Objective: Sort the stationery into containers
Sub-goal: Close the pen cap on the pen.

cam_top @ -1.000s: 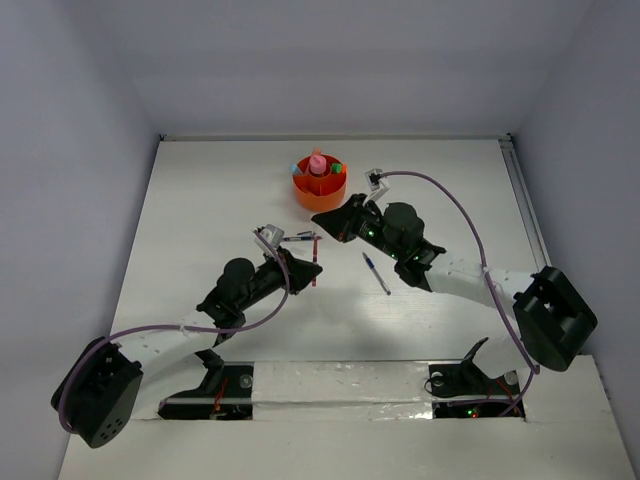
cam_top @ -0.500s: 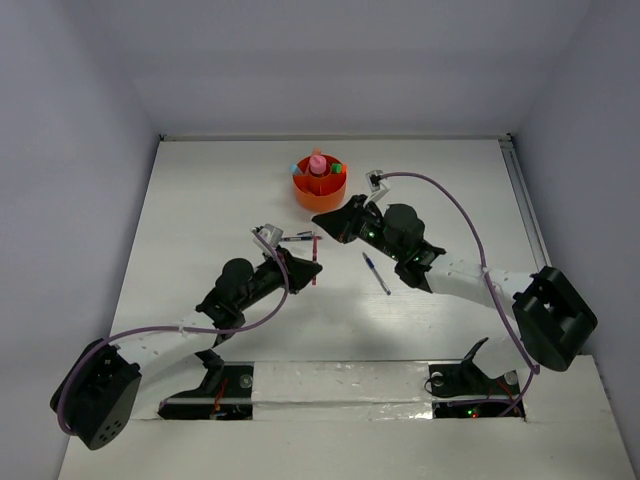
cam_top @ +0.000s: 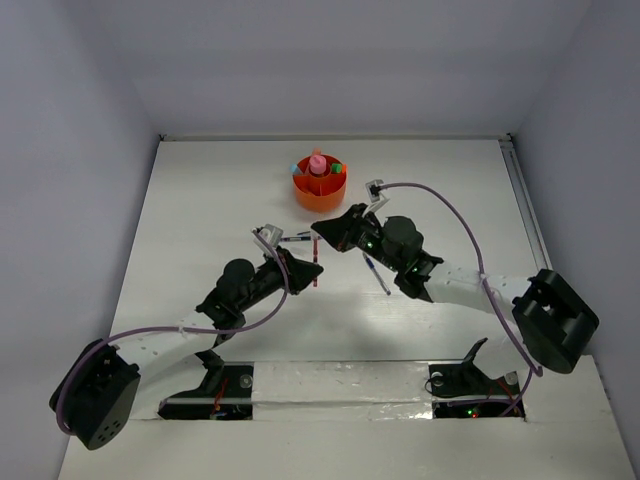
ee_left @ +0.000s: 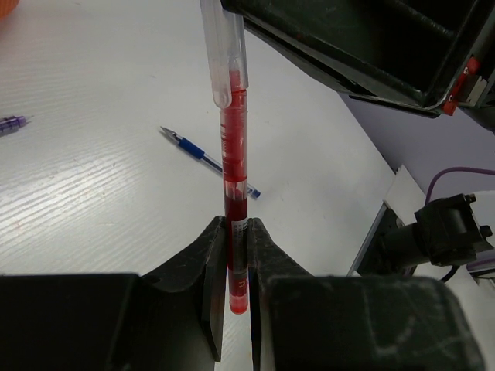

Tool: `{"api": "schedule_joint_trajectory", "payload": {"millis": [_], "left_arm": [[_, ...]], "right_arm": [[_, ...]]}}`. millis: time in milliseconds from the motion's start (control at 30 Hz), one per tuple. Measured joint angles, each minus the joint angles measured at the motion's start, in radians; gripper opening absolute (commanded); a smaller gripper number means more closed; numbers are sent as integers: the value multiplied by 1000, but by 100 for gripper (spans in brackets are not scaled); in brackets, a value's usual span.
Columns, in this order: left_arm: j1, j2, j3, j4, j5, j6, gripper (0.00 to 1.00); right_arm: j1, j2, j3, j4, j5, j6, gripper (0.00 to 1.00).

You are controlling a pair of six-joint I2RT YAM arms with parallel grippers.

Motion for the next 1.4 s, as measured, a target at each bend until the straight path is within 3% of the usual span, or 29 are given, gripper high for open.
{"api": "schedule_joint_trajectory", "payload": {"millis": [433, 967, 1400], "left_arm": [[-12, -73, 29, -63, 25, -60, 0], [-18, -152, 91, -261, 116, -56, 0], [-32, -213, 199, -542, 222, -49, 0]], "right_arm": [[35, -84, -91, 80, 64, -19, 0], [38, -160, -90, -30, -39, -19, 0], [87, -167, -217, 184, -54, 55, 0]]}}
